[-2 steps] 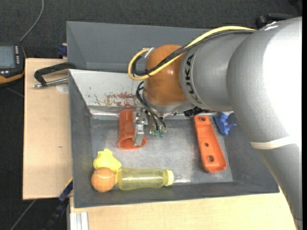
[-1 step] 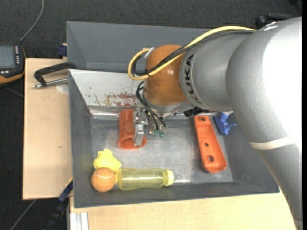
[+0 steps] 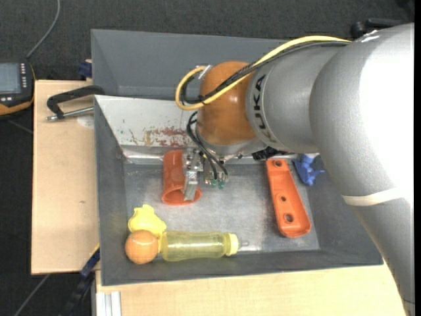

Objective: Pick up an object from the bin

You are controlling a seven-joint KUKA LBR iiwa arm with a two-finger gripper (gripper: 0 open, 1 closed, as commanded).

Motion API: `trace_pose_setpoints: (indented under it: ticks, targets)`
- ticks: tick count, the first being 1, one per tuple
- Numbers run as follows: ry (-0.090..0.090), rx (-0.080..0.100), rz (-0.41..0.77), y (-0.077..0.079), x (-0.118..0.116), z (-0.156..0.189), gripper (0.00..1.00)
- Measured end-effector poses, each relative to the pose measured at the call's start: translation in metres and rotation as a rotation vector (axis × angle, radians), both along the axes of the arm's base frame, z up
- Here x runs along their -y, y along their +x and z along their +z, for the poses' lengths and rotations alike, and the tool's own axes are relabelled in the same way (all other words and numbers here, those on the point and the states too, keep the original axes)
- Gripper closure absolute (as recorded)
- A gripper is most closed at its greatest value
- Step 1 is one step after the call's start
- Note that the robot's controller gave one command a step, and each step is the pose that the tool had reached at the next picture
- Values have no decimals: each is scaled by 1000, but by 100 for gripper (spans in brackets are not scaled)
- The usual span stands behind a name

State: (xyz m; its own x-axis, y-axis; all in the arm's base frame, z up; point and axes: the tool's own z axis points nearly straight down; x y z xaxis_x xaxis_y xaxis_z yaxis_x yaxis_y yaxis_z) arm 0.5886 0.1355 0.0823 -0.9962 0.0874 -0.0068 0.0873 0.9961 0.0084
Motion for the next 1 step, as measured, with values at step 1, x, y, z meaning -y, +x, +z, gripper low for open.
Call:
trace_pose_setpoints:
  ticks: [1]
  targets:
    - [0, 0, 0, 0, 0, 0, 100]
